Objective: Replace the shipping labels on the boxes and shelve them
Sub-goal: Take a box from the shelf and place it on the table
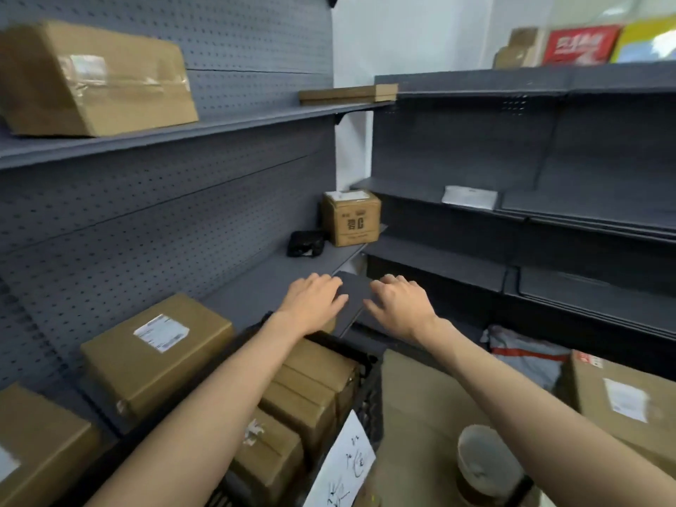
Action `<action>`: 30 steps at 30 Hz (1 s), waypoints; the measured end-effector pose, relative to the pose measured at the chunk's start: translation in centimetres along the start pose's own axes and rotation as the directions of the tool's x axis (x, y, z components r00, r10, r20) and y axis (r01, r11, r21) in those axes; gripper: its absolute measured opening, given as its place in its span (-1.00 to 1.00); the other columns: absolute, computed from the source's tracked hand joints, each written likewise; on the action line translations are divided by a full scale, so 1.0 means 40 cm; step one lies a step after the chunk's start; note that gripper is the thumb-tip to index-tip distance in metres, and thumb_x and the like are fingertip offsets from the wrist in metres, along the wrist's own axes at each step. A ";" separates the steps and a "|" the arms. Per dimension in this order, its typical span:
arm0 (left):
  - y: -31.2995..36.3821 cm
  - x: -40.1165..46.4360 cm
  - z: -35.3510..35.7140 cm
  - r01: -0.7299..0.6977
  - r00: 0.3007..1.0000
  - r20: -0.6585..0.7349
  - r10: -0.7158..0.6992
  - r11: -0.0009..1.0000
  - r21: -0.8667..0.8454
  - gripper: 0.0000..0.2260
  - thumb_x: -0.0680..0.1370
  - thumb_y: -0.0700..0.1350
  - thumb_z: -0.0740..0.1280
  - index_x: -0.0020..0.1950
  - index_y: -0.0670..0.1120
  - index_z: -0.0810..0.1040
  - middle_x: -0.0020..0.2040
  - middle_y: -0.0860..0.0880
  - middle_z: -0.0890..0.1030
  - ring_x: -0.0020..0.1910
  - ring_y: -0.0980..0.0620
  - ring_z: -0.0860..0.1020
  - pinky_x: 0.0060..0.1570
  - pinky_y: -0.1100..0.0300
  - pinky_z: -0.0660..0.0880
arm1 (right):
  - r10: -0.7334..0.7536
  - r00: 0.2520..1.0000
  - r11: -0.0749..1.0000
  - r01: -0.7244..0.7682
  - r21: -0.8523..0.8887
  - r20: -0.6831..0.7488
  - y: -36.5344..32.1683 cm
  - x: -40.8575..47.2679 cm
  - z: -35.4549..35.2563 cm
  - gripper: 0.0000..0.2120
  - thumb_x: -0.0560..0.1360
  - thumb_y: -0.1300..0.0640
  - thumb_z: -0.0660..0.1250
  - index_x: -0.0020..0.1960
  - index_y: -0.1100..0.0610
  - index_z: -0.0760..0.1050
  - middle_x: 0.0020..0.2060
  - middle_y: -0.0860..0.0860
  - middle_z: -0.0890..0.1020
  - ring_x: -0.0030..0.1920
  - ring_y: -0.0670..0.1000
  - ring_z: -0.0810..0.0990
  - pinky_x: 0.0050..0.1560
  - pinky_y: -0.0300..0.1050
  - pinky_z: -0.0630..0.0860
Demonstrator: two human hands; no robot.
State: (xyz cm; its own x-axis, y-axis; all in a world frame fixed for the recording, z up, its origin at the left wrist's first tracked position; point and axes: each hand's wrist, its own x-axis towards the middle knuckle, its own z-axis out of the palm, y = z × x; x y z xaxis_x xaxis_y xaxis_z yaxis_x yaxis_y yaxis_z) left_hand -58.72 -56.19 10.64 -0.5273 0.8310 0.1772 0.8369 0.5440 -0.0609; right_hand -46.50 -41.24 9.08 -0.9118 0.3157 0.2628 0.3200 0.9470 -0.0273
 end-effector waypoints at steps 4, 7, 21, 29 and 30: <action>0.169 0.063 0.009 -0.144 0.990 -0.010 0.143 0.989 -0.044 -0.61 0.70 0.12 0.08 0.43 -0.04 0.43 0.36 -0.05 0.52 0.34 -0.09 0.45 0.23 -0.02 0.40 | 0.179 0.984 0.983 -0.179 -0.035 -0.015 0.168 -0.117 -0.043 -0.61 0.58 -0.15 0.12 0.24 0.06 0.48 0.16 0.07 0.55 0.17 0.16 0.51 0.11 0.06 0.45; 0.309 0.090 0.030 -0.253 0.967 -0.019 0.253 0.964 -0.084 -0.61 0.69 0.13 0.10 0.40 -0.03 0.45 0.32 -0.03 0.55 0.30 -0.08 0.48 0.22 -0.03 0.42 | 0.330 0.944 0.941 -0.330 -0.073 -0.019 0.287 -0.238 -0.071 -0.60 0.58 -0.16 0.13 0.26 0.05 0.48 0.18 0.07 0.54 0.21 0.15 0.49 0.15 0.06 0.44; 1.007 0.106 0.045 -0.587 0.808 -0.027 0.589 0.800 -0.119 -0.61 0.67 0.17 0.12 0.37 -0.02 0.47 0.22 -0.02 0.59 0.20 -0.06 0.52 0.10 0.00 0.45 | 0.641 0.765 0.754 -0.643 -0.135 -0.063 0.693 -0.820 -0.158 -0.60 0.59 -0.18 0.13 0.24 0.03 0.51 0.16 0.03 0.57 0.15 0.09 0.54 0.09 0.02 0.53; 1.479 0.112 0.039 -0.671 0.741 0.016 0.671 0.741 -0.031 -0.57 0.67 0.19 0.10 0.39 -0.04 0.45 0.26 -0.05 0.58 0.22 -0.10 0.53 0.12 -0.05 0.51 | 0.691 0.717 0.705 -0.697 -0.133 -0.094 1.024 -1.119 -0.245 -0.61 0.59 -0.16 0.13 0.23 0.03 0.53 0.16 0.03 0.58 0.12 0.07 0.55 0.07 -0.01 0.52; 1.535 0.112 0.037 -0.677 0.735 0.012 0.678 0.735 -0.033 -0.57 0.67 0.19 0.10 0.40 -0.04 0.45 0.27 -0.05 0.57 0.23 -0.10 0.53 0.12 -0.04 0.50 | 0.698 0.711 0.697 -0.703 -0.140 -0.091 1.061 -1.152 -0.253 -0.60 0.59 -0.16 0.13 0.25 0.02 0.53 0.18 0.03 0.58 0.13 0.07 0.55 0.07 -0.02 0.52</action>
State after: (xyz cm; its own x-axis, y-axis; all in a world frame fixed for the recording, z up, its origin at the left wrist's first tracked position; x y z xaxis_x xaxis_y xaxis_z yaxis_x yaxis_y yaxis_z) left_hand -9.91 -18.91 6.25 0.1777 0.9811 0.0771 0.9771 -0.1666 -0.1325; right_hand 11.72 -16.20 5.56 -0.4012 0.8796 0.2556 0.9001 0.4304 -0.0683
